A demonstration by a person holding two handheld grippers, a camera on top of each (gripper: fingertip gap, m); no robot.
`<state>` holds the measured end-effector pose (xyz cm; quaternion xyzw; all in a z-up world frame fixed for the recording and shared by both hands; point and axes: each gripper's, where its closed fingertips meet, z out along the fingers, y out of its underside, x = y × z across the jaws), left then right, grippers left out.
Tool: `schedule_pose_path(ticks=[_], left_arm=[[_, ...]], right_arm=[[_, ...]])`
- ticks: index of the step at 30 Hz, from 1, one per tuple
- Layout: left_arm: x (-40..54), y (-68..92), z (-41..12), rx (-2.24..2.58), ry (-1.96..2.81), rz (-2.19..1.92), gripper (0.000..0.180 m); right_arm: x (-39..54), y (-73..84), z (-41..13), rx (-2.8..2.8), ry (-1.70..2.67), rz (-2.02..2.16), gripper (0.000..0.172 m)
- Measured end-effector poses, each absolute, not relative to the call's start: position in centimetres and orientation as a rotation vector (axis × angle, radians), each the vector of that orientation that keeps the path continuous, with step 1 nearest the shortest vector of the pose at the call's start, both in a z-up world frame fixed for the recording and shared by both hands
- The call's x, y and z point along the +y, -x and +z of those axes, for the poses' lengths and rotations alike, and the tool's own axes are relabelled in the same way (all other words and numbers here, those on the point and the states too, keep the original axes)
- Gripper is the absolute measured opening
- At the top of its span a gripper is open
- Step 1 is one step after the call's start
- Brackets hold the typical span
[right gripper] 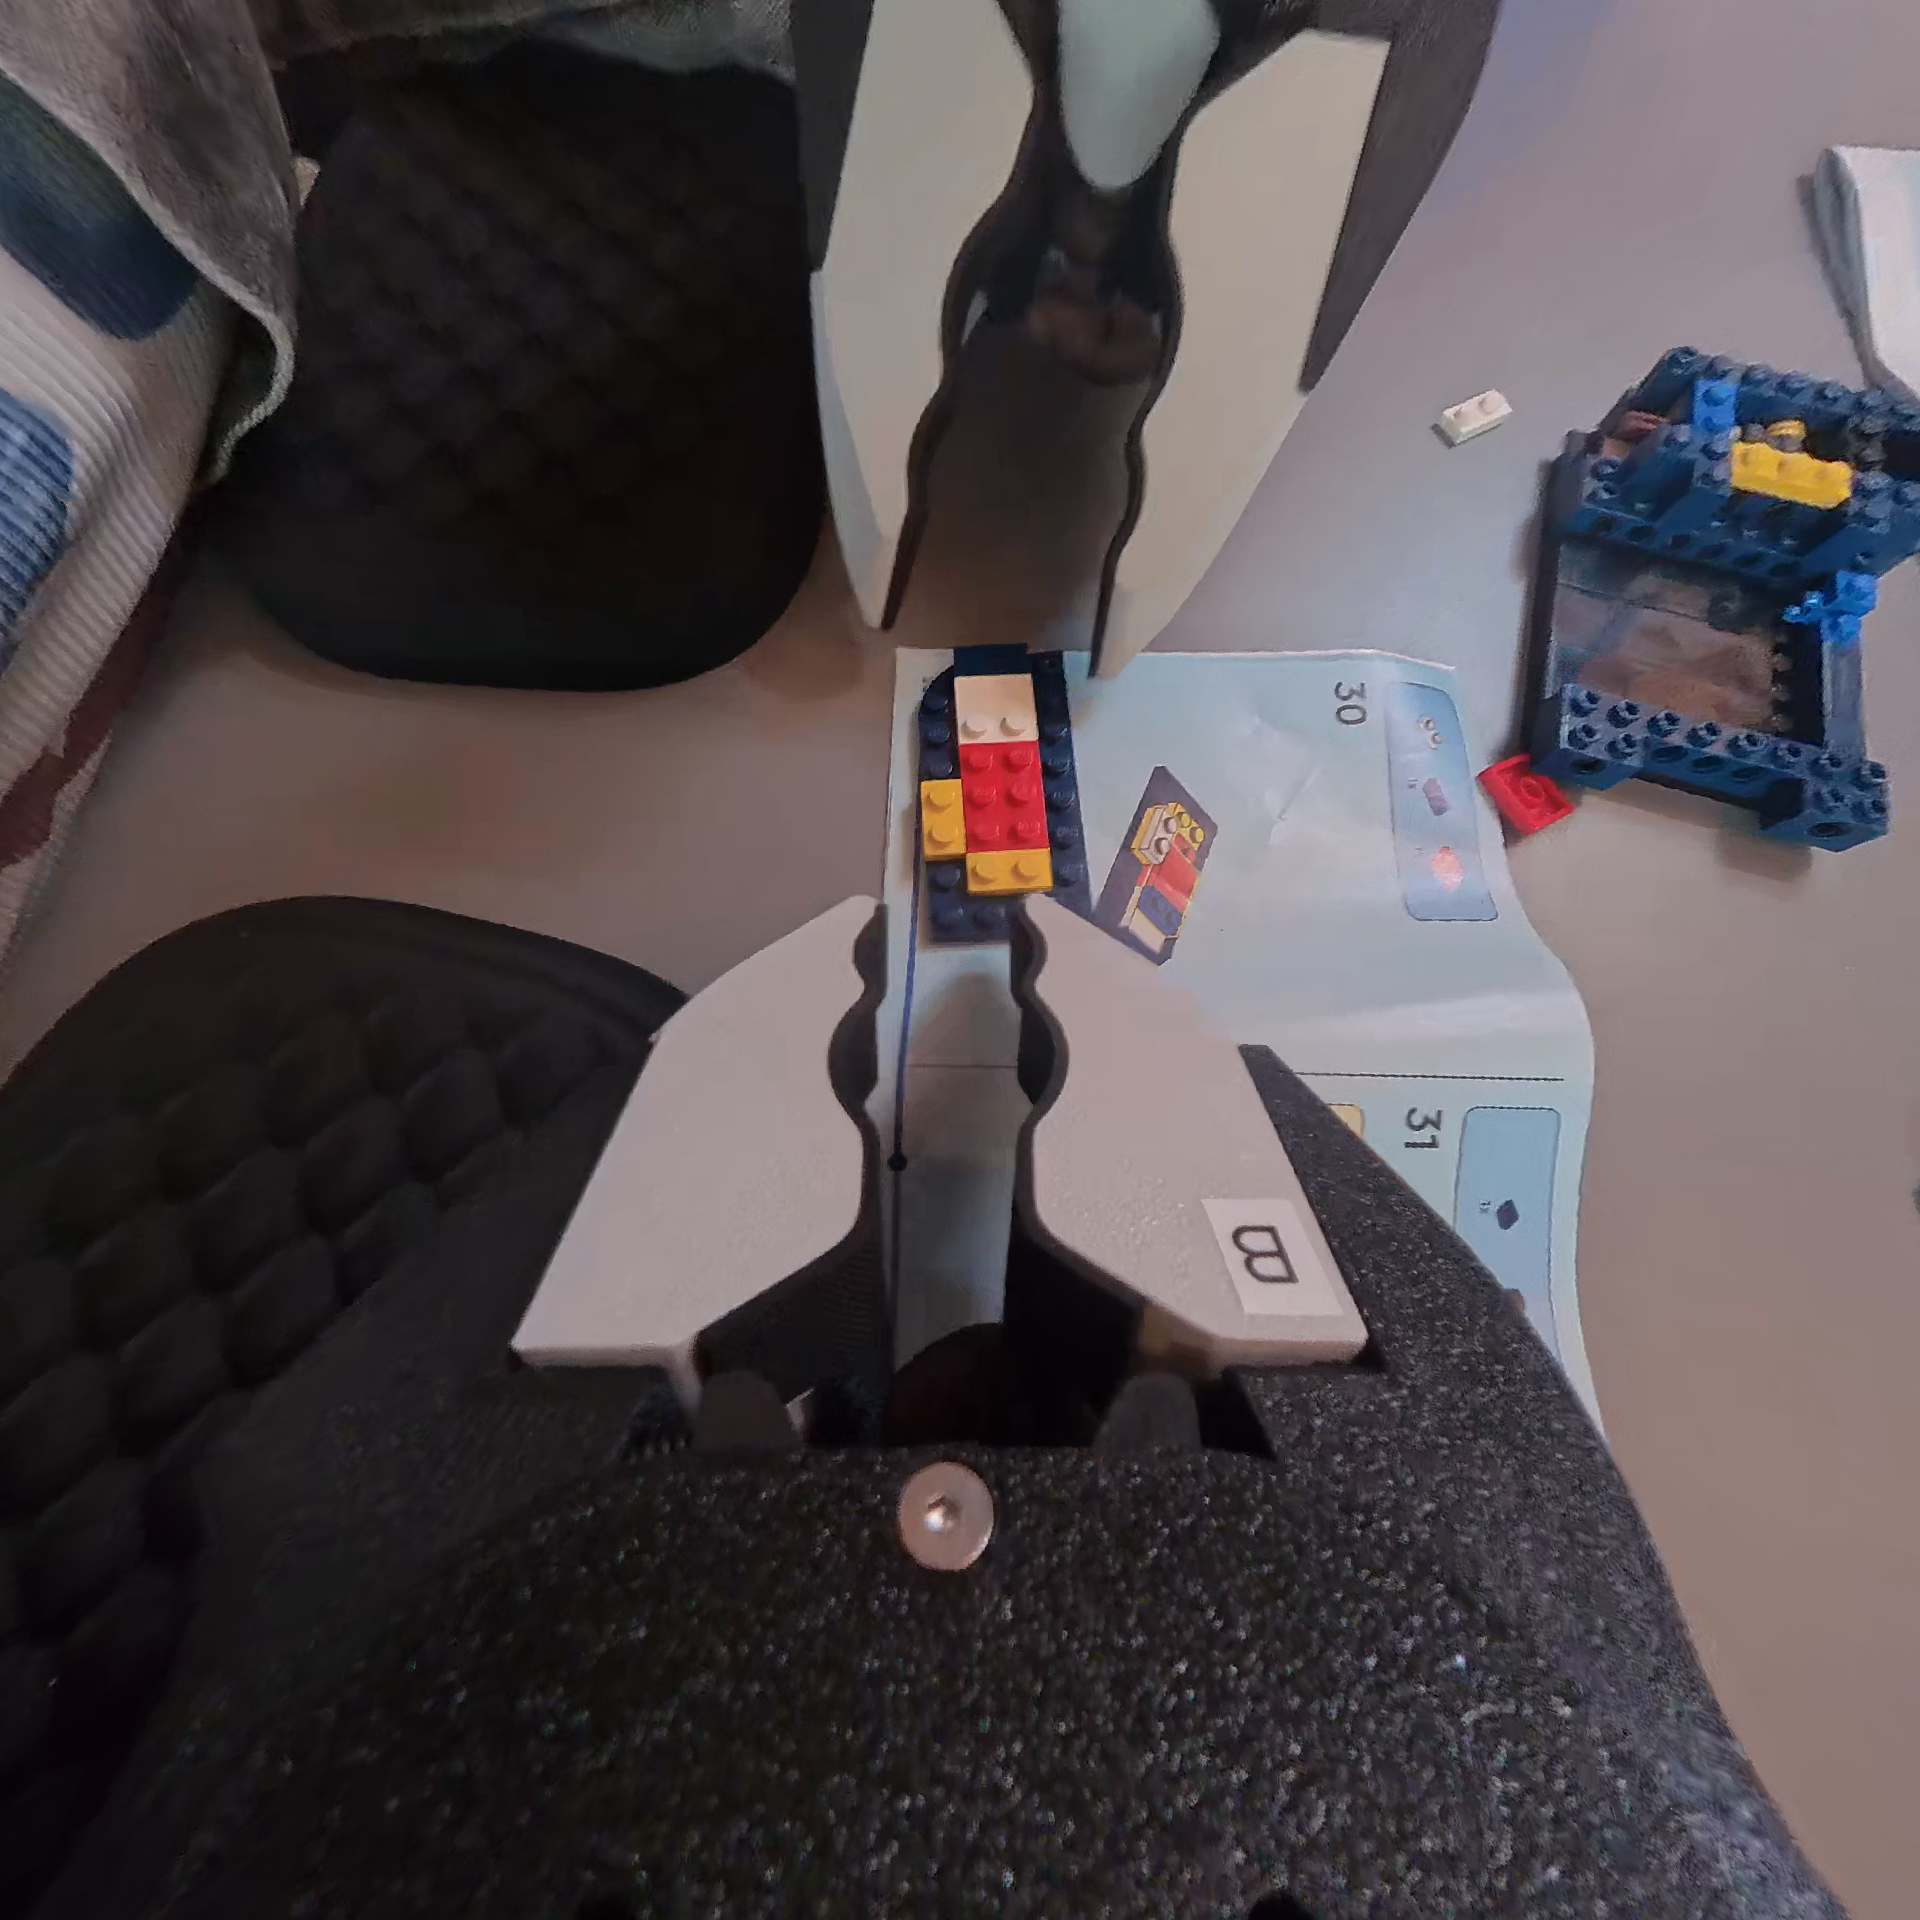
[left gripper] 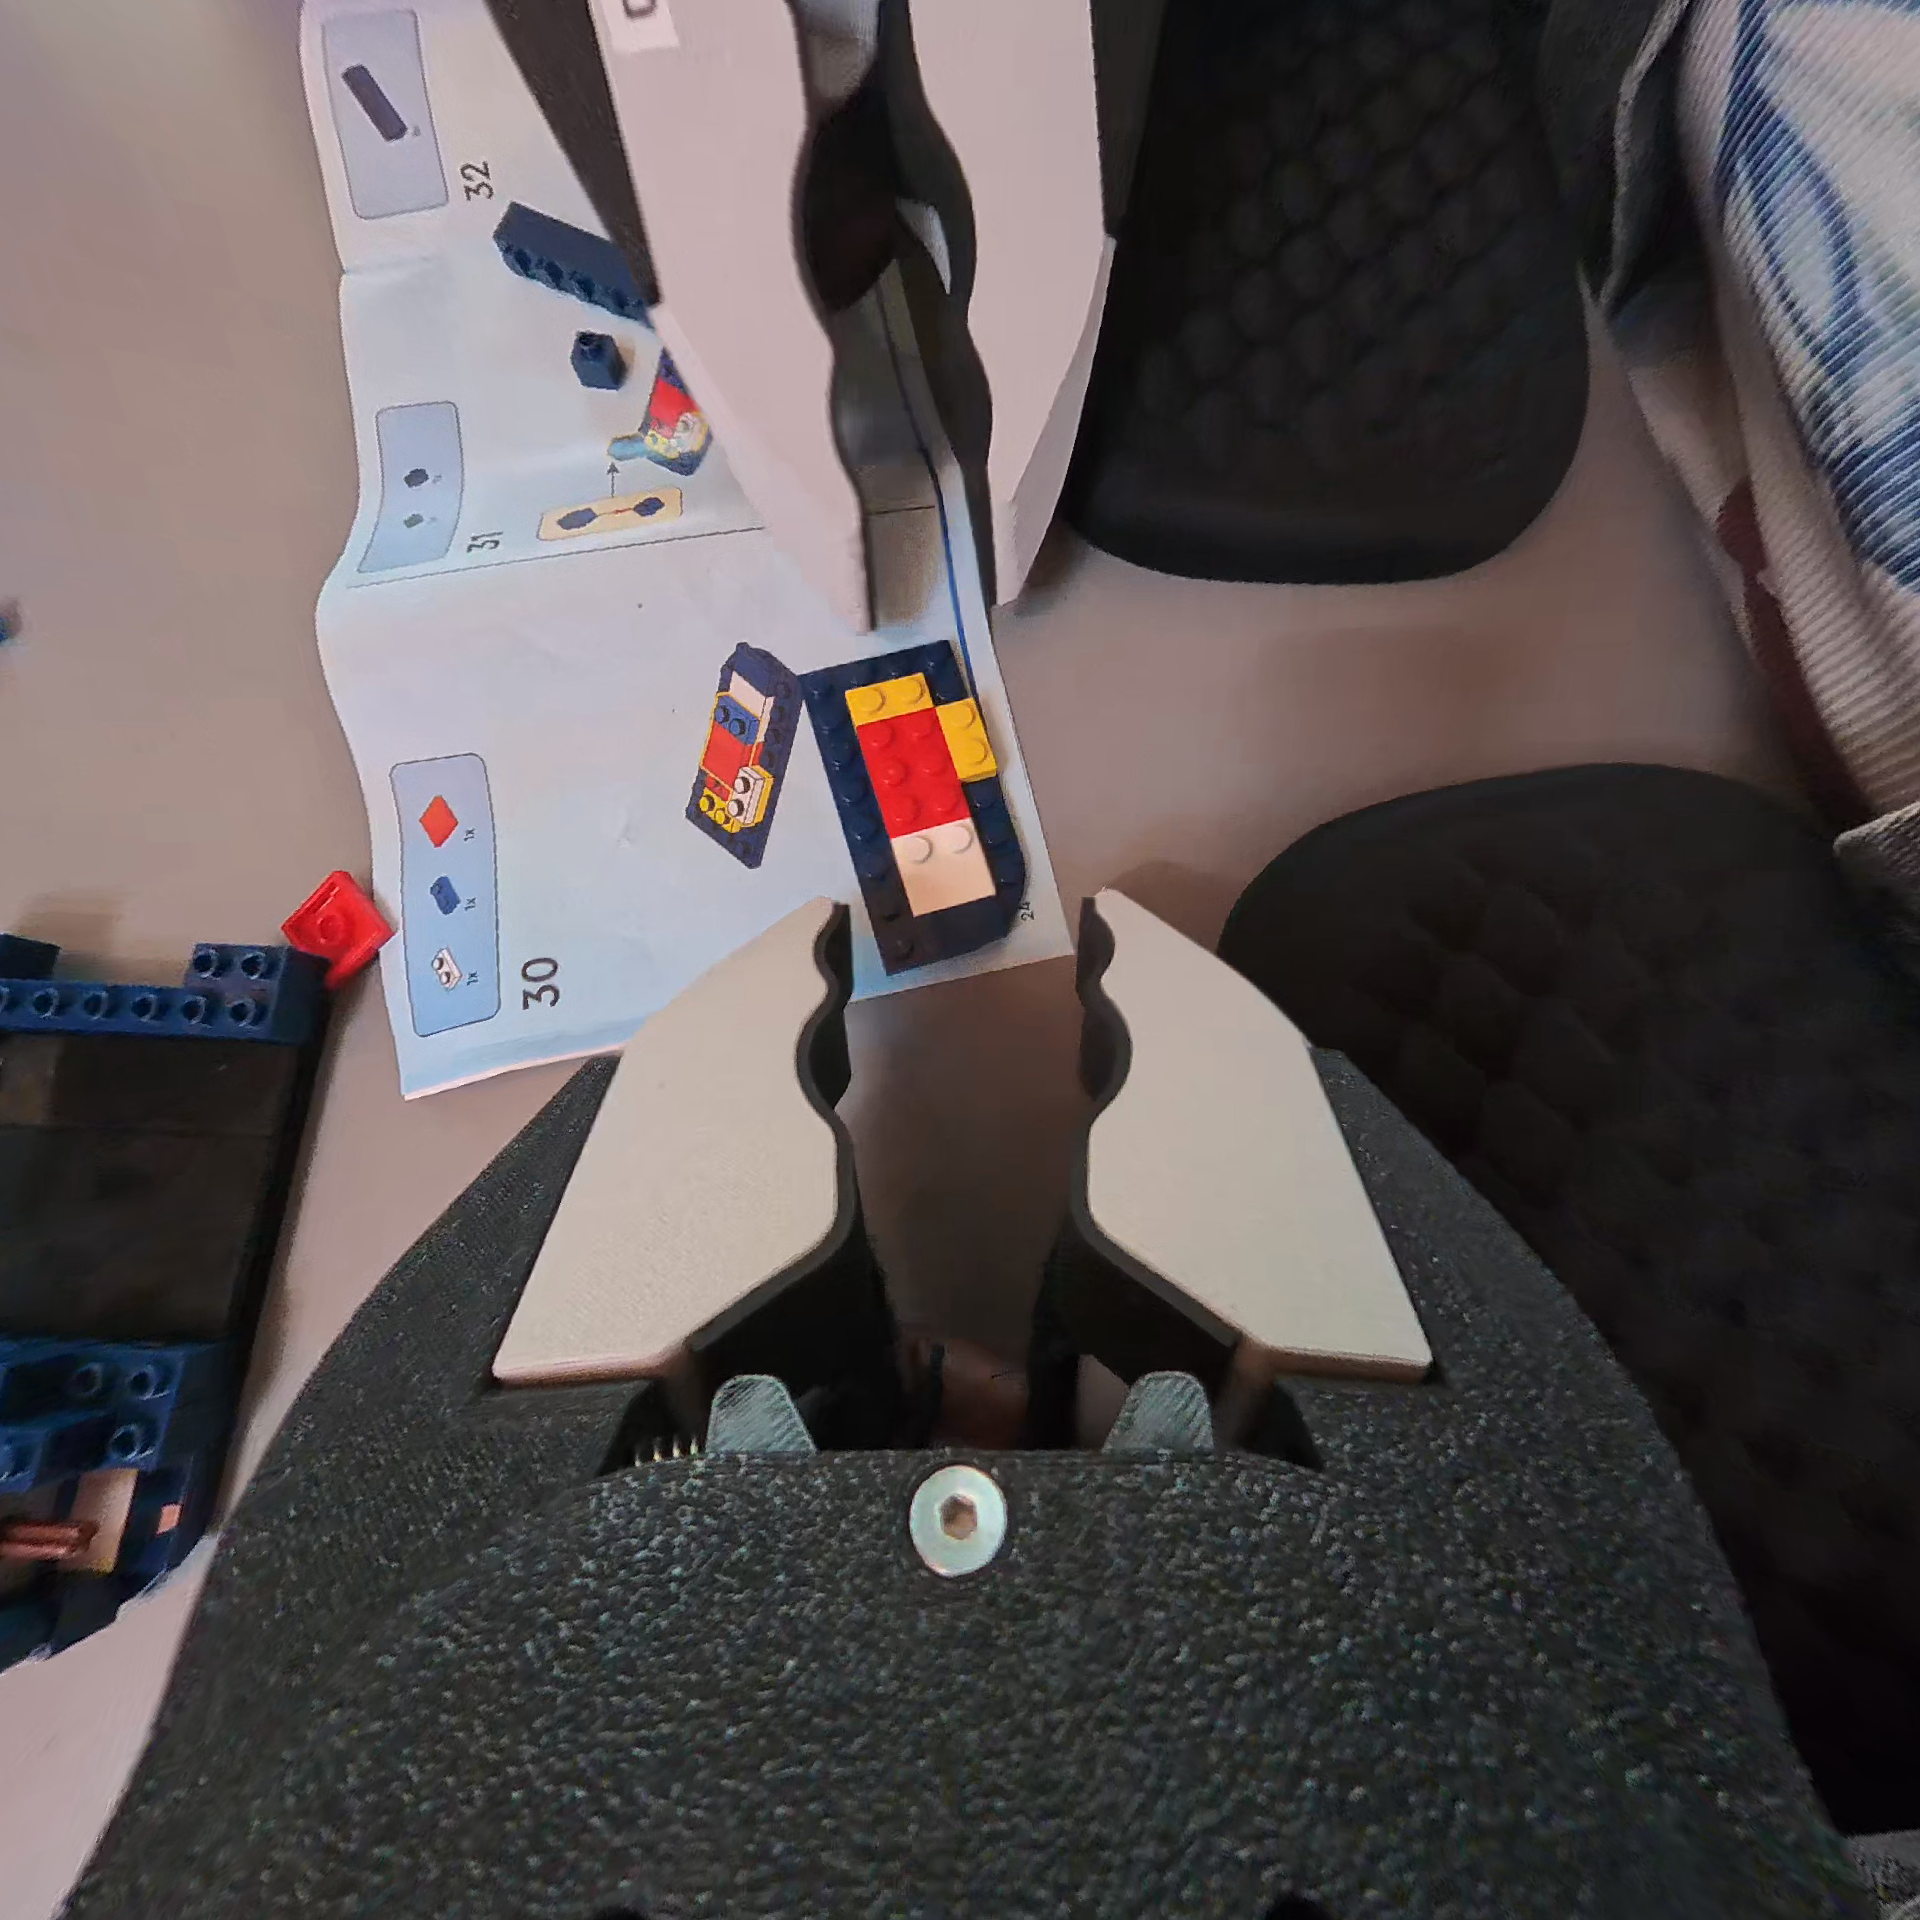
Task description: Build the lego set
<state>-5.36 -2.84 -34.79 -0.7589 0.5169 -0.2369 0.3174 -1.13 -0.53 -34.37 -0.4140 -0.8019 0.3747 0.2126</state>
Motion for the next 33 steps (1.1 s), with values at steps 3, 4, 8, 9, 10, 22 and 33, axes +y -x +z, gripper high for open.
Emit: schedule_pose_path(ticks=[3,4,8,9,10,22,33], left_arm=[[-2.7,5.3,-35.1,1.364,2.011,-0.609,0.042],[-2.6,5.3,-35.2,1.364,2.016,-0.601,0.042],[-2.6,5.3,-35.6,1.377,2.023,-0.584,0.040],[-2.5,5.3,-35.6,1.378,2.021,-0.580,0.039],[-2.5,5.3,-35.6,1.377,2.021,-0.574,0.038],[-2.3,5.4,-35.6,1.406,1.993,-0.528,0.028],[-2.4,5.4,-35.6,1.417,1.983,-0.521,0.028]], right_arm=[[-0.3,1.8,-34.4,-2.187,1.174,1.028,0.040],[-0.3,1.8,-34.6,-2.195,1.181,1.014,0.043],[-0.3,2.0,-35.4,-2.226,1.189,0.953,0.045],[-0.2,2.0,-35.5,-2.222,1.194,0.944,0.045],[-0.2,2.0,-35.5,-2.221,1.198,0.942,0.044],[0.2,2.0,-35.4,-2.213,1.194,0.906,0.035],[0.2,2.0,-35.5,-2.219,1.182,0.891,0.032]])
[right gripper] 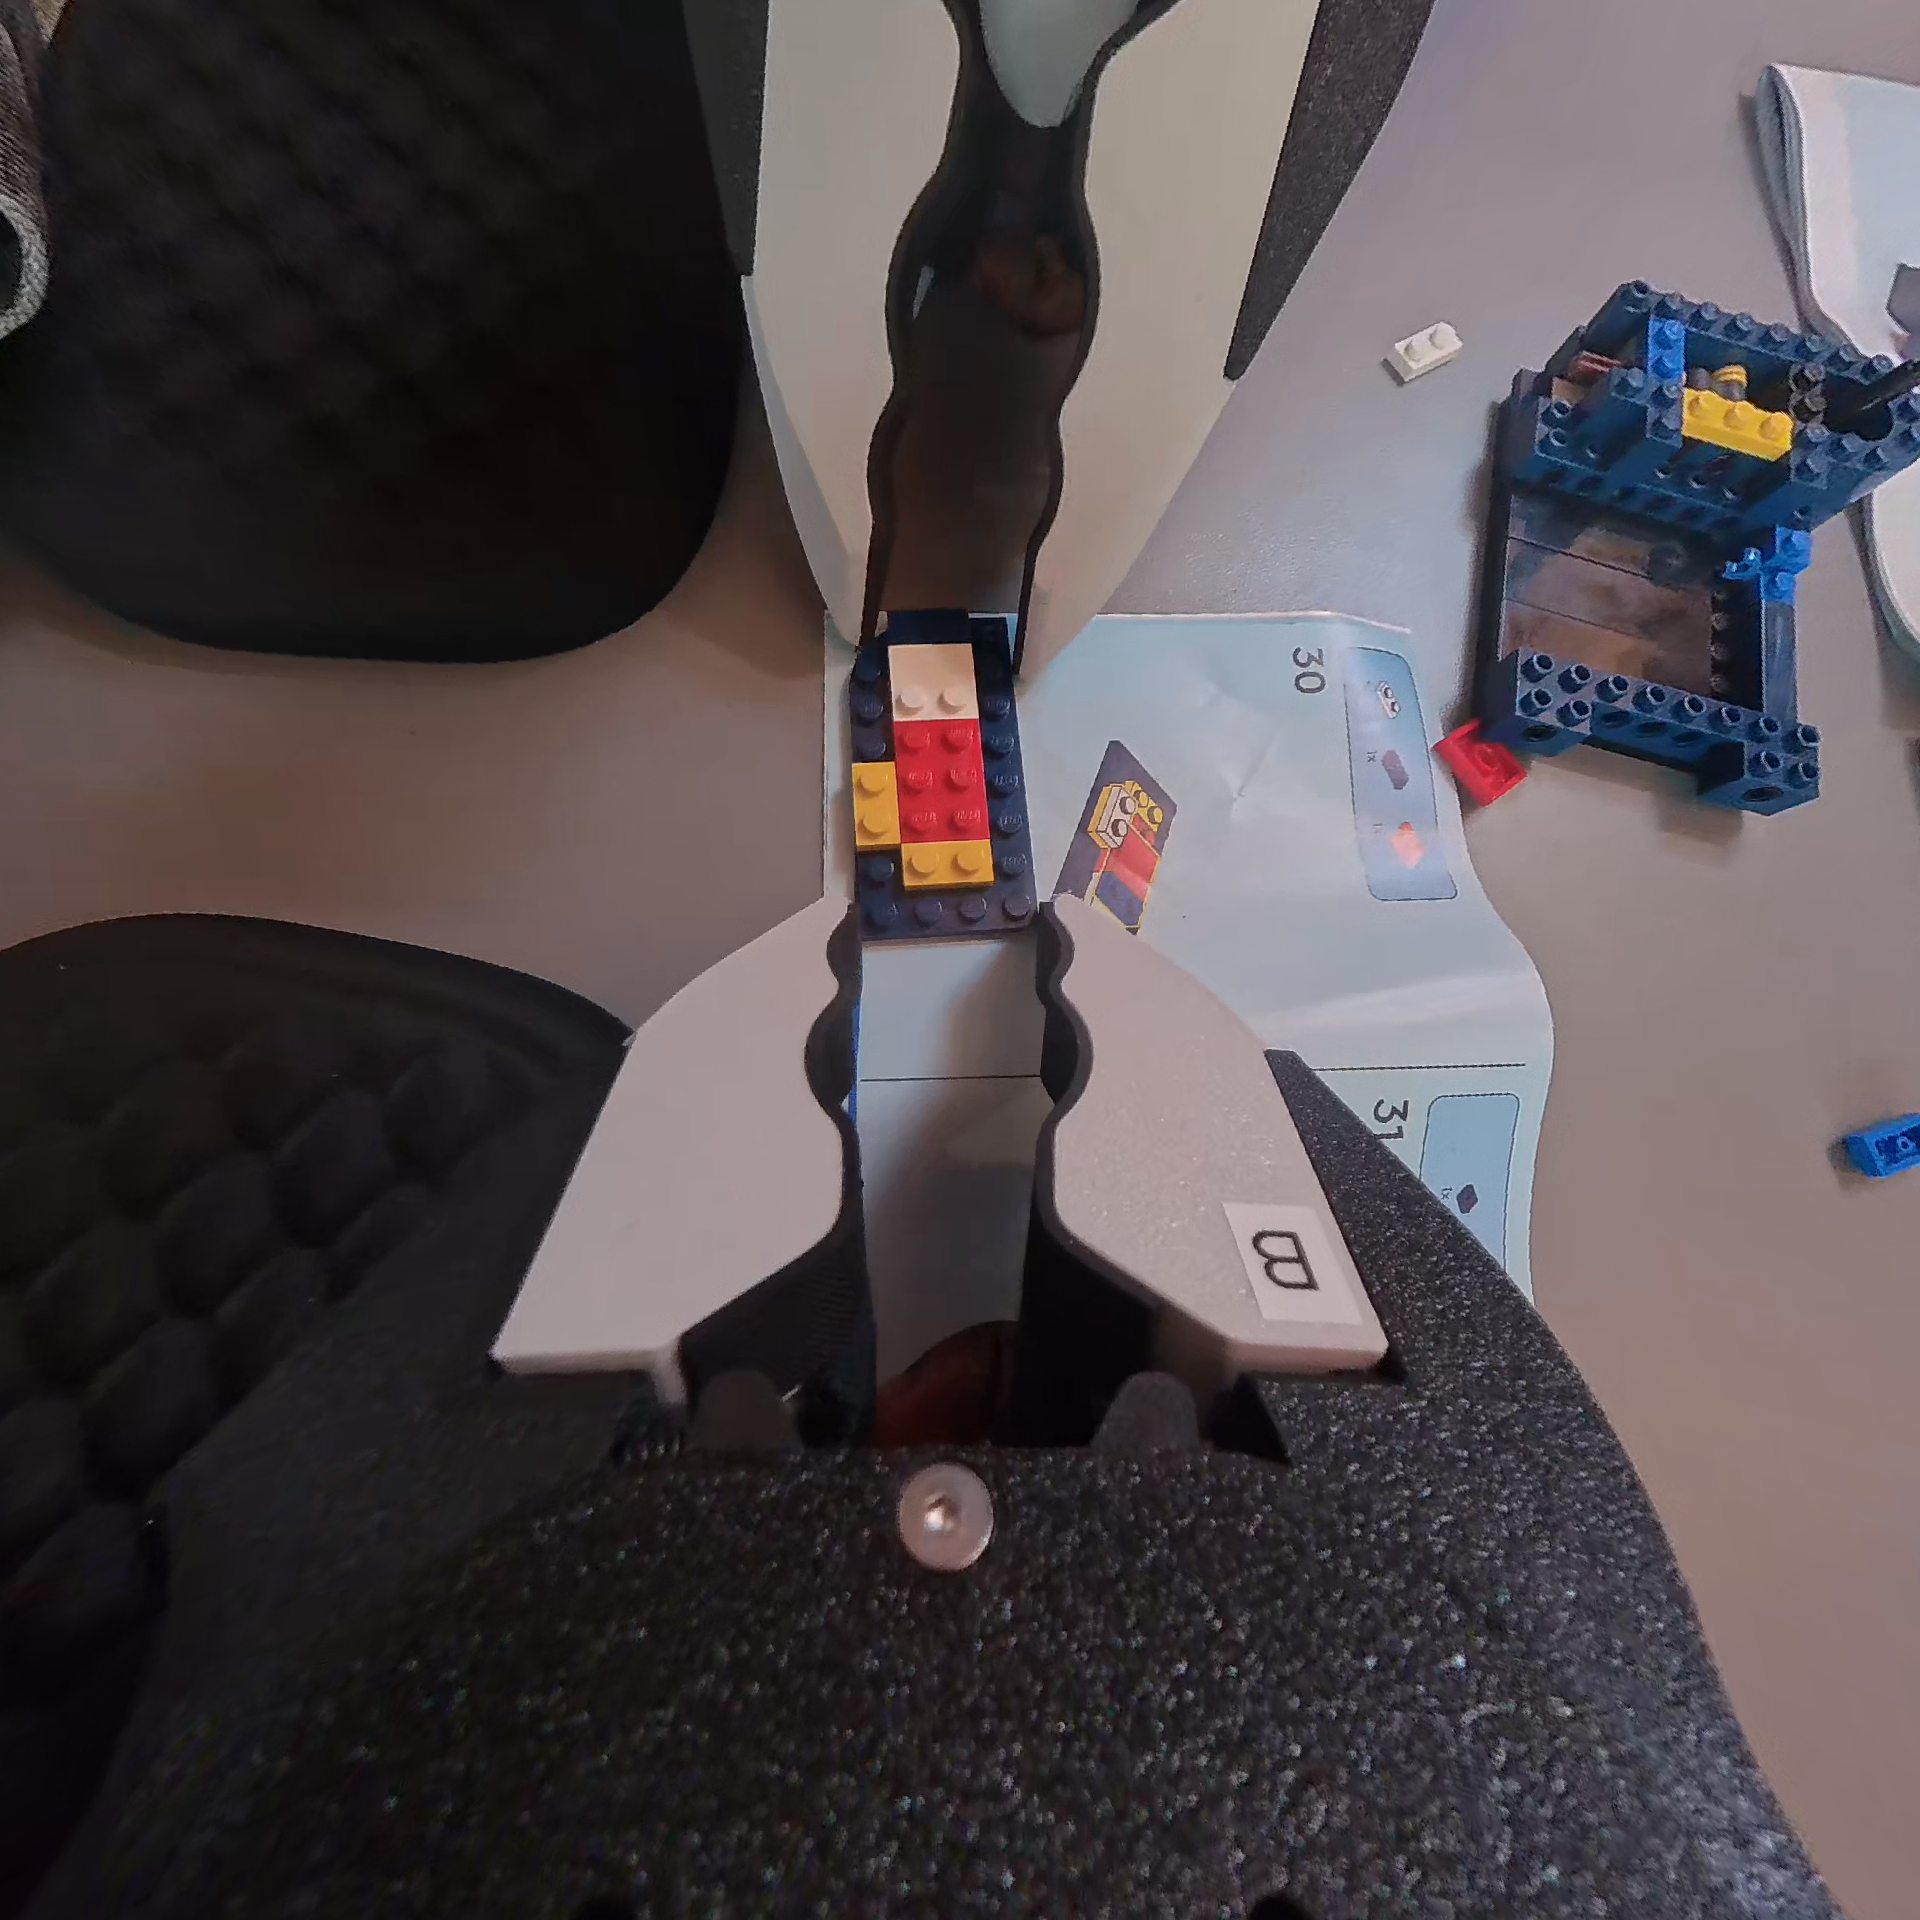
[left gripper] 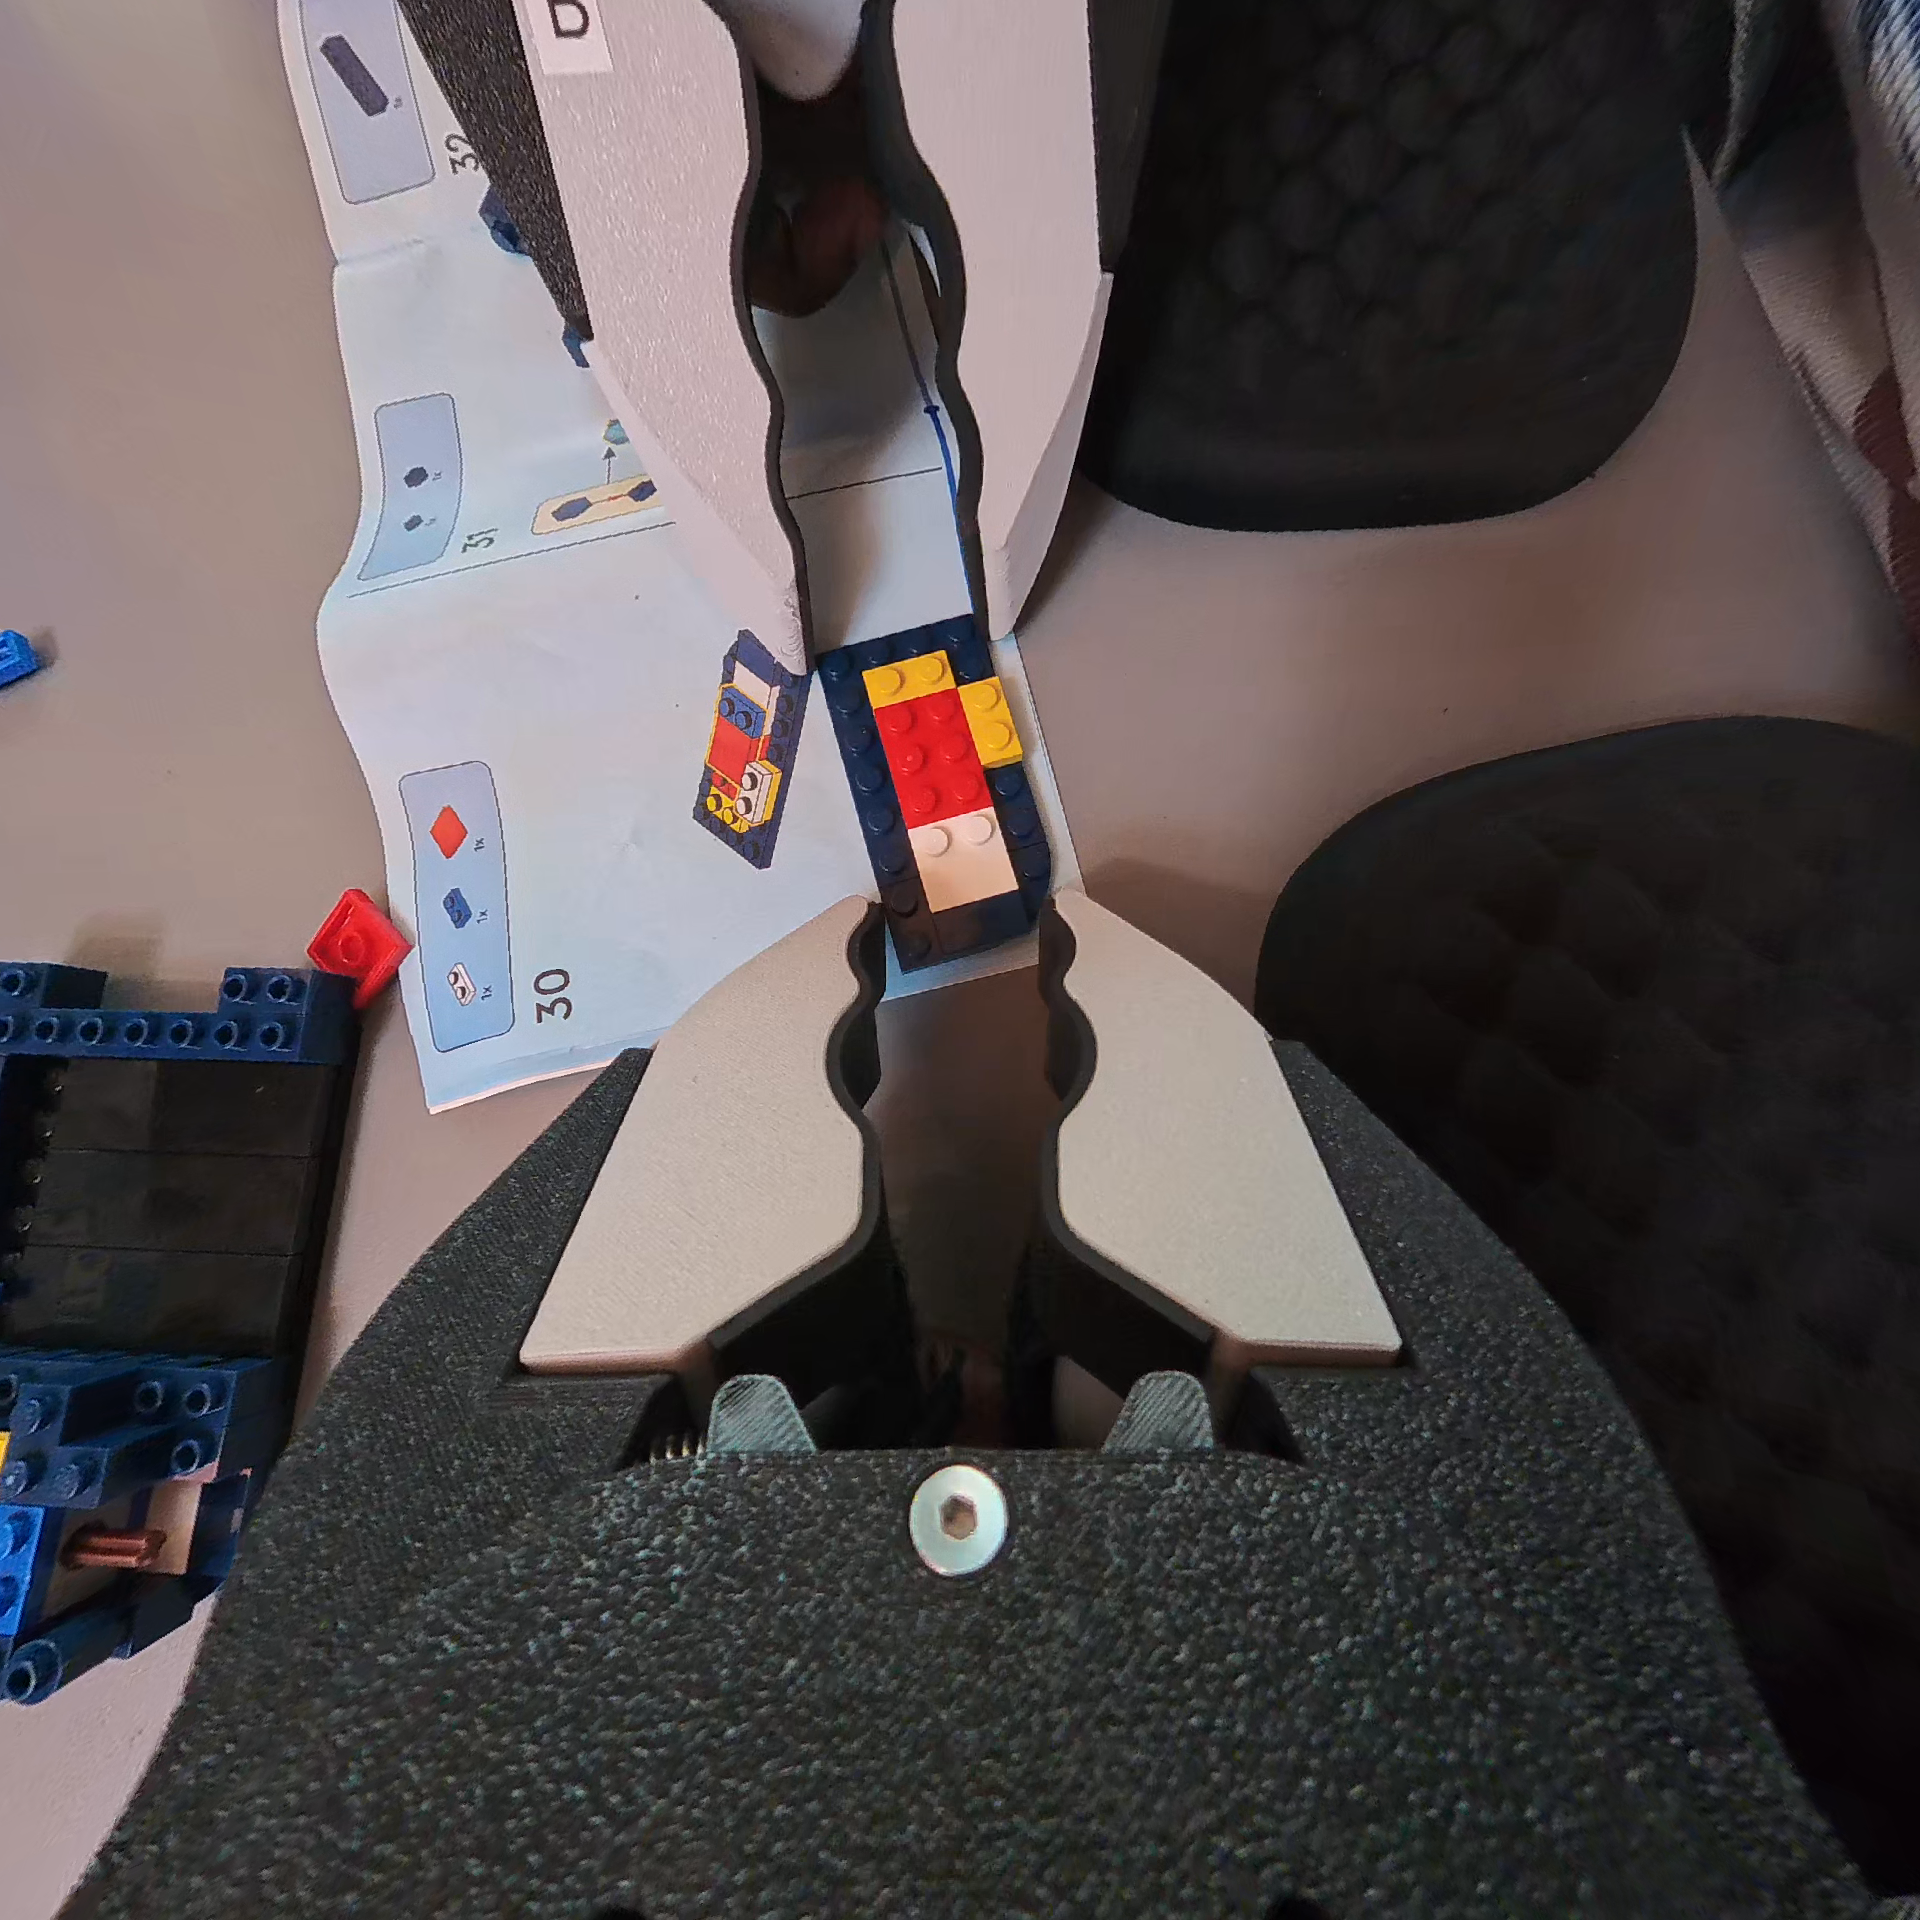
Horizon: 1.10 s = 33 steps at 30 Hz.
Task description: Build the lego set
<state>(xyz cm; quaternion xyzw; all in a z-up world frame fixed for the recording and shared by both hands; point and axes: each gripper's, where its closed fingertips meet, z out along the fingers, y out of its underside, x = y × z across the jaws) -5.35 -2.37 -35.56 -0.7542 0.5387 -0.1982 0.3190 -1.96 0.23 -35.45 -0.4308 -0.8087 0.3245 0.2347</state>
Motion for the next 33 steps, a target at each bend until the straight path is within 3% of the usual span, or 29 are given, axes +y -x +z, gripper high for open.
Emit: schedule_pose_path(ticks=[33], left_arm=[[-2.49,5.43,-35.38,1.425,1.973,-0.516,0.028]], right_arm=[[0.05,1.65,-35.36,-2.238,1.175,0.892,0.032]])
